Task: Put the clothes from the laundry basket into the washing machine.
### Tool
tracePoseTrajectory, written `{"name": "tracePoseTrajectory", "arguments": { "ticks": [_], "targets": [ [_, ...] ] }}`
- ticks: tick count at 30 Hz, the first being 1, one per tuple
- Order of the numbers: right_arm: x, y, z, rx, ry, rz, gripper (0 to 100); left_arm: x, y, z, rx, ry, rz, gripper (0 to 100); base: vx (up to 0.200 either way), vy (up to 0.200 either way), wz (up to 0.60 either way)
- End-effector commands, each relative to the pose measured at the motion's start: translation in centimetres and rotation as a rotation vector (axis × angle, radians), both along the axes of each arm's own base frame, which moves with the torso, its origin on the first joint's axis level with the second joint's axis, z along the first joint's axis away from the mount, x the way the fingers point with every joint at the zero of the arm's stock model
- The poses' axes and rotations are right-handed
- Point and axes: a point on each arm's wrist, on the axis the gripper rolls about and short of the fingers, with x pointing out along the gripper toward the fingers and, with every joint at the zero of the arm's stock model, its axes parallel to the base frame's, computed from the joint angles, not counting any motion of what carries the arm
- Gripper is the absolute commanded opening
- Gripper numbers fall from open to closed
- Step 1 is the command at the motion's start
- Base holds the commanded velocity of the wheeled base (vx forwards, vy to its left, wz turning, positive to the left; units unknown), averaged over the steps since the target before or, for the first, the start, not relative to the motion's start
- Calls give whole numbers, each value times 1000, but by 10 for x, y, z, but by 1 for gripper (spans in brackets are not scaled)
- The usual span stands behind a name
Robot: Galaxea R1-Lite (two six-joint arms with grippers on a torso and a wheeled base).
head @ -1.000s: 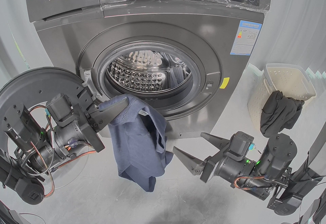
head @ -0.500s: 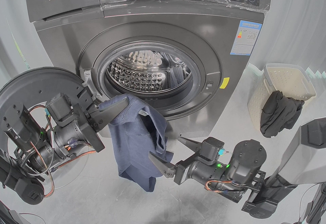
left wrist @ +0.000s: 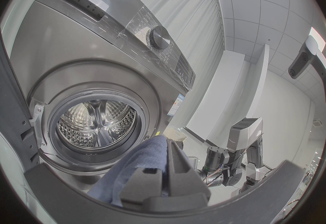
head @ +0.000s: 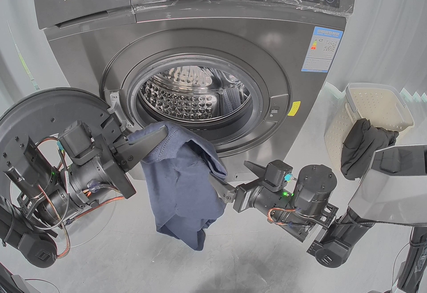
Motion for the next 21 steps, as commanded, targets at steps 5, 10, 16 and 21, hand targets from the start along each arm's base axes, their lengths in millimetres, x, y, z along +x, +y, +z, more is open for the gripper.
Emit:
{"name": "tracePoseTrajectory", "arguments": {
  "ticks": [5,10,16,21],
  "targets": [
    [-4,-10,20,32,-37,-11,100,0,0,0,0,3,0,0,0,0,0],
    [-3,-12,18,25,-29,-17,100,-1,-1,0,1,0,-4,0,0,0,0],
    [4,3,-4,-2,1,2,100,-1,-1,1,-2,-3,-4,0,0,0,0],
    [15,14,-13,1,-4,2,100,-2,-1,2,-4,-6,-7,0,0,0,0]
  ]
}}
